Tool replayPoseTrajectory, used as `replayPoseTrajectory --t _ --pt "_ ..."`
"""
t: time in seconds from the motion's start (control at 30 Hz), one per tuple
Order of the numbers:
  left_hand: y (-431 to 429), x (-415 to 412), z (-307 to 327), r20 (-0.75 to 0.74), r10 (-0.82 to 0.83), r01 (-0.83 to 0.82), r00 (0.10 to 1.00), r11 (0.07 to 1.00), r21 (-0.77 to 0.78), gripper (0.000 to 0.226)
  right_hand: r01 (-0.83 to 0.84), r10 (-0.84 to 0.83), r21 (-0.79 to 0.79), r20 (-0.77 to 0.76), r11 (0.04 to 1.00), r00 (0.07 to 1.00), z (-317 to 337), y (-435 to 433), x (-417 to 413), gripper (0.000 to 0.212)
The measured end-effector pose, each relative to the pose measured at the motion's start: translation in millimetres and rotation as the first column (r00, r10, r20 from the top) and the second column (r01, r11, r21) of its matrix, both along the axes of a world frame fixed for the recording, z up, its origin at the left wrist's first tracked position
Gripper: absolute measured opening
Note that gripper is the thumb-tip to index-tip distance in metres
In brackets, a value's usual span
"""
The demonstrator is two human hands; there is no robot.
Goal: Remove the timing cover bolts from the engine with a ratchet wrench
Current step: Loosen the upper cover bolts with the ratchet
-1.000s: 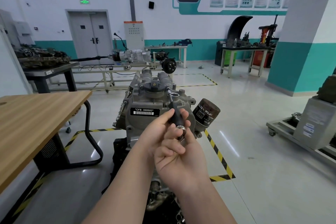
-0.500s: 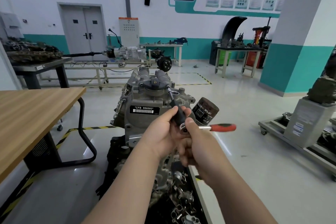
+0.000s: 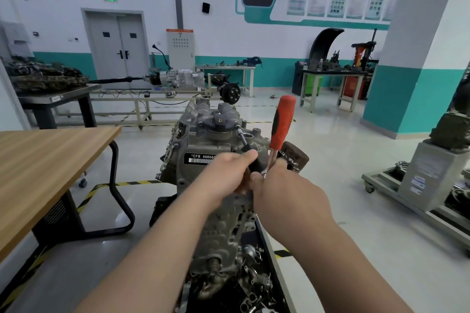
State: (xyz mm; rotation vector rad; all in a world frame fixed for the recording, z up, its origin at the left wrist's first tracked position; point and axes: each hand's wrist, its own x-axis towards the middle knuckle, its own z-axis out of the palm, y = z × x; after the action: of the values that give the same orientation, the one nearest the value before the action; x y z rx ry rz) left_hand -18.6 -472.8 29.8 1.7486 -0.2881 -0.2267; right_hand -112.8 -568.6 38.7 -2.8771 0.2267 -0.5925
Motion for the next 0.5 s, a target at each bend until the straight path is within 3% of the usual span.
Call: replayPoseTrajectory --t 0.03,0.07,0.1,0.17,0.23,0.33,0.4,0.5 --pt "6 7 8 0.219 0.026 -0.084 0.975 0.962 0.260 0.037 0.007 -0.009 0.054 0.035 0.999 0.999 -2 -2 0 0.034" --pt "12 15 18 0.429 0.025 -0.222 0.903 0.881 0.417 0.035 0.003 -0.007 0.086 0.049 0.996 0.999 -4 -2 1 0.035" --pt "16 23 29 0.587 0.004 -0.345 0.810 0.812 0.471 0.030 -0.006 -0.001 0.155 0.048 0.988 0.999 -6 -2 2 0.034" --pt "16 43 52 0.758 -0.060 -0.468 0.650 0.754 0.461 0.019 -0.042 0.042 0.342 0.007 0.939 0.999 -9 1 4 0.032" --pt "6 67 71 0.769 -0.215 -0.493 0.602 0.658 0.569 0.021 -0.100 0.092 0.549 0.042 0.830 0.995 -12 5 8 0.032" --pt "-13 90 79 0.565 -0.391 -0.405 0.726 0.421 0.812 0.030 -0.191 0.118 0.806 0.151 0.560 0.982 -16 12 14 0.019" --pt "-20 99 71 0.504 -0.384 -0.356 0.773 0.396 0.847 0.030 -0.224 0.098 0.904 0.202 0.365 0.975 -19 16 15 0.013" --pt "-22 104 62 0.564 -0.316 -0.429 0.763 0.405 0.807 0.028 -0.244 0.067 0.961 0.237 0.130 0.969 -22 21 16 0.016"
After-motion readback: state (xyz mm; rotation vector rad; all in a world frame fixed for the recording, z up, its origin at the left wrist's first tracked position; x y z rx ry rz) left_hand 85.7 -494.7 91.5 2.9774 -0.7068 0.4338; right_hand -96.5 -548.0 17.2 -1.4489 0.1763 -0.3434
